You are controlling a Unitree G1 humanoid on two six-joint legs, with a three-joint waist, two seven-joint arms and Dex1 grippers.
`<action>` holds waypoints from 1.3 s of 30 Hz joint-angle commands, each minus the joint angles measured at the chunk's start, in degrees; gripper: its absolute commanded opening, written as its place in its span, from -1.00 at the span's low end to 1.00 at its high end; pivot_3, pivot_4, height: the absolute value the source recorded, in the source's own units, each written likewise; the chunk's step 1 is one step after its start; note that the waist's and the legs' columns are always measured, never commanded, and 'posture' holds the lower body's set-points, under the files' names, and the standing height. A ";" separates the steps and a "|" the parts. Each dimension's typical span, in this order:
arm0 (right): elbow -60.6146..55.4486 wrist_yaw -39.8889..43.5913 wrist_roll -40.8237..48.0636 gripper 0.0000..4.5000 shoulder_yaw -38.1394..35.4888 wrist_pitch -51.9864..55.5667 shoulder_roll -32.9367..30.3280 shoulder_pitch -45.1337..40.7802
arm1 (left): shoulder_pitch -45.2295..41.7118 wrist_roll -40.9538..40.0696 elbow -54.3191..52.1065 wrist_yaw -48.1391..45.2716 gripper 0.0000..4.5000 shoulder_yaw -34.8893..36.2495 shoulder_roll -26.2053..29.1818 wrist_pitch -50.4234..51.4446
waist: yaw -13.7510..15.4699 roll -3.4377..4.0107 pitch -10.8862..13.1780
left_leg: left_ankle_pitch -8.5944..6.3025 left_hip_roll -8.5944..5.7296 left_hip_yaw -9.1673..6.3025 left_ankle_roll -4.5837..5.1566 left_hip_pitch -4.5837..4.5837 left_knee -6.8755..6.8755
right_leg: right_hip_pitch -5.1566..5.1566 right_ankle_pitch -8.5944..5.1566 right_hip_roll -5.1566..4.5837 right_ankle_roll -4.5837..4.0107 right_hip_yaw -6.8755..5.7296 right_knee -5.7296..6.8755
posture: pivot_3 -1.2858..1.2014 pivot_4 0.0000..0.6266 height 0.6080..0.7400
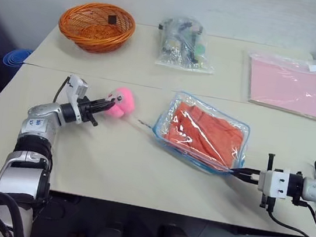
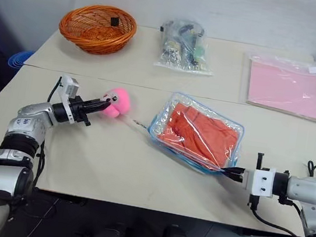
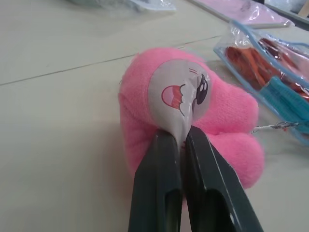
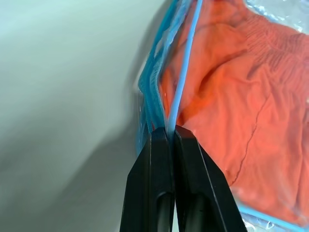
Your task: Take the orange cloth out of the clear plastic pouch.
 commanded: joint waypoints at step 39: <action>-50.20 -16.38 9.19 1.00 -19.16 28.84 18.62 41.48 | -13.51 19.70 0.50 -9.24 0.06 -24.13 -18.95 -40.34 | 0.75 -0.15 -0.02 | -0.10 -0.07 0.08 0.17 -0.01 -0.01 | 0.11 0.12 0.07 0.22 0.17 -0.19 | 0.03 -0.52 1.00</action>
